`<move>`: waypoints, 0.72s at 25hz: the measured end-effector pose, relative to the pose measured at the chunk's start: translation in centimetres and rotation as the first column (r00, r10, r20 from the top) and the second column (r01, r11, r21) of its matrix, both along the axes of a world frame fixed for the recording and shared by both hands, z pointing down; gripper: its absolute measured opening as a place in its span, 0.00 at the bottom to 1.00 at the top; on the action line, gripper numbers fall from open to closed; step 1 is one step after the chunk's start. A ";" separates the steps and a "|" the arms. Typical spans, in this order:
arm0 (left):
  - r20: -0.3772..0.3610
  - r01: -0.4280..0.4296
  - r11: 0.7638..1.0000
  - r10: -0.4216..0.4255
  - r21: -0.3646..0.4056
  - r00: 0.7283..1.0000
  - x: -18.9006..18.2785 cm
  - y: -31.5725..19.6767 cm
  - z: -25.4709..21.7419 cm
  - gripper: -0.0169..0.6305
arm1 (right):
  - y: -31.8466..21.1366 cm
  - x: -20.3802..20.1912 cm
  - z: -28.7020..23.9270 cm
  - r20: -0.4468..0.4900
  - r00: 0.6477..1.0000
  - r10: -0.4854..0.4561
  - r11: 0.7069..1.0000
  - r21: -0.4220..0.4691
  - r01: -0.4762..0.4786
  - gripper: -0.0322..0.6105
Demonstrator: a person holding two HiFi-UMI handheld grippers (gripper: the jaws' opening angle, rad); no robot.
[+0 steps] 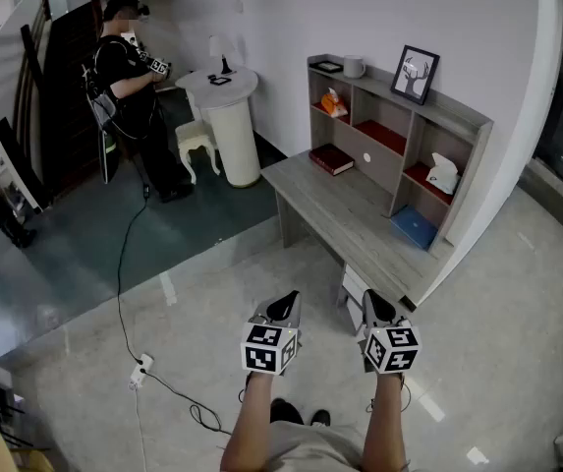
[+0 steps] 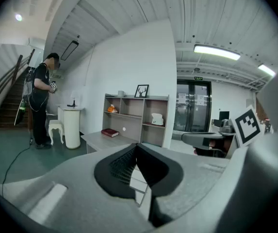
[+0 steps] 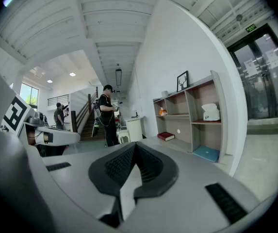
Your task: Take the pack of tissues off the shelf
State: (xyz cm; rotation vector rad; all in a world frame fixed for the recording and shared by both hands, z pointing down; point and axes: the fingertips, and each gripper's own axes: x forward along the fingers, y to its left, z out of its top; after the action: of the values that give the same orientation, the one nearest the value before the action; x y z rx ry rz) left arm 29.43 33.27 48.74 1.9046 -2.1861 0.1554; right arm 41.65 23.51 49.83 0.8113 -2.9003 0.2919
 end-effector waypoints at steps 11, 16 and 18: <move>0.025 -0.008 1.000 0.008 0.014 1.000 1.9 -0.8 -0.3 0.04 | -1.1 1.3 -1.2 0.021 1.000 0.001 0.999 0.051 -0.002 0.07; 0.003 0.047 0.999 -0.047 0.002 0.999 0.1 0.8 0.9 0.04 | -1.0 1.1 -0.9 0.044 0.999 -0.003 1.000 0.029 0.002 0.07; -0.024 0.075 0.997 -0.075 -0.014 0.997 -0.6 1.3 2.0 0.04 | -1.2 0.9 -0.1 0.044 0.999 -0.015 1.000 0.008 0.015 0.07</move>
State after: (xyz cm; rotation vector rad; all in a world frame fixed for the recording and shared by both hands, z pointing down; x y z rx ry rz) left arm 28.84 34.52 50.74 1.8049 -2.2310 0.1319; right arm 42.58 22.36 49.70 0.7937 -2.9487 0.3011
